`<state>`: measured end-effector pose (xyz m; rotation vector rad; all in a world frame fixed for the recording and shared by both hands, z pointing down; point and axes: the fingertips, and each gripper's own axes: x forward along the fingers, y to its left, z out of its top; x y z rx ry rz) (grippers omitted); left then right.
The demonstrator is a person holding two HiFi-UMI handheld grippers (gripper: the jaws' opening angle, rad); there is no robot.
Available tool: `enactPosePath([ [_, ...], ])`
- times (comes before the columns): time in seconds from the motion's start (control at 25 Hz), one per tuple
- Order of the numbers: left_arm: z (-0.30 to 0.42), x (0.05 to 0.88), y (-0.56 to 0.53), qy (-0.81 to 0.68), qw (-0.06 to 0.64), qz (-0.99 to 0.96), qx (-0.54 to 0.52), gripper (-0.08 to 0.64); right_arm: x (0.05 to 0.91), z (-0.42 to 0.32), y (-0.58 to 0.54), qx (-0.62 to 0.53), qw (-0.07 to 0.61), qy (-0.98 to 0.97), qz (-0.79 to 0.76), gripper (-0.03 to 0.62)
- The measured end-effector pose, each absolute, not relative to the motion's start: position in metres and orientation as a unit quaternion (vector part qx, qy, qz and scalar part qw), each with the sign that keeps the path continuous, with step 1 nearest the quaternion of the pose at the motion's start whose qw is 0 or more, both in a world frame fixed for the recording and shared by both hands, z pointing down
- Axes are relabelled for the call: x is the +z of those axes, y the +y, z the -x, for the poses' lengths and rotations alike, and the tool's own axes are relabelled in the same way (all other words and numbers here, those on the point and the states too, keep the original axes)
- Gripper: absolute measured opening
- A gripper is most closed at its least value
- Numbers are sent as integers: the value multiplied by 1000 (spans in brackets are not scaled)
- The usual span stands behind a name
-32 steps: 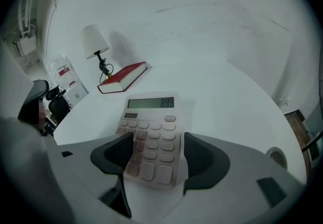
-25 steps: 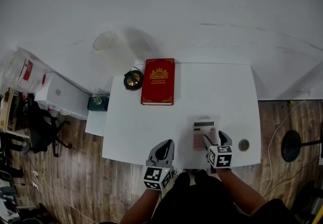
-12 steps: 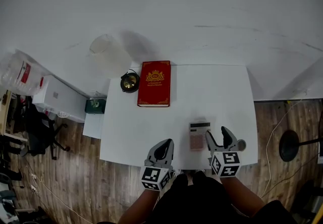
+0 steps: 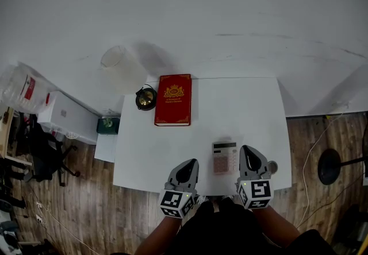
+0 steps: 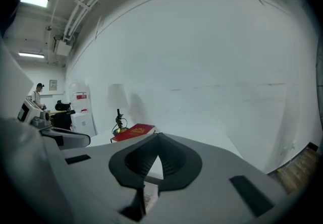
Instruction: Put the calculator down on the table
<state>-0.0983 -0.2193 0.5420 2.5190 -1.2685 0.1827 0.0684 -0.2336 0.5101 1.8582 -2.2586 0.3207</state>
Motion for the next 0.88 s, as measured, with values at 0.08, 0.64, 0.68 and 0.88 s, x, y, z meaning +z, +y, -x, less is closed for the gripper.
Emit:
enactPosePath([
  [0.08, 95, 538, -220, -441, 162, -880, 66, 20, 507, -68, -233, 103, 99, -769, -623, 18],
  [0.64, 74, 527, -230, -429, 146, -889, 66, 20, 490, -72, -242, 70, 103, -780, -613, 17],
  [0.68, 72, 526, -230, -428, 146, -890, 65, 20, 489, -71, -243, 65, 103, -782, -612, 17],
  [0.88, 71, 526, -231, -426, 143, -891, 65, 20, 486, -69, -243, 49, 110, -790, -601, 17],
])
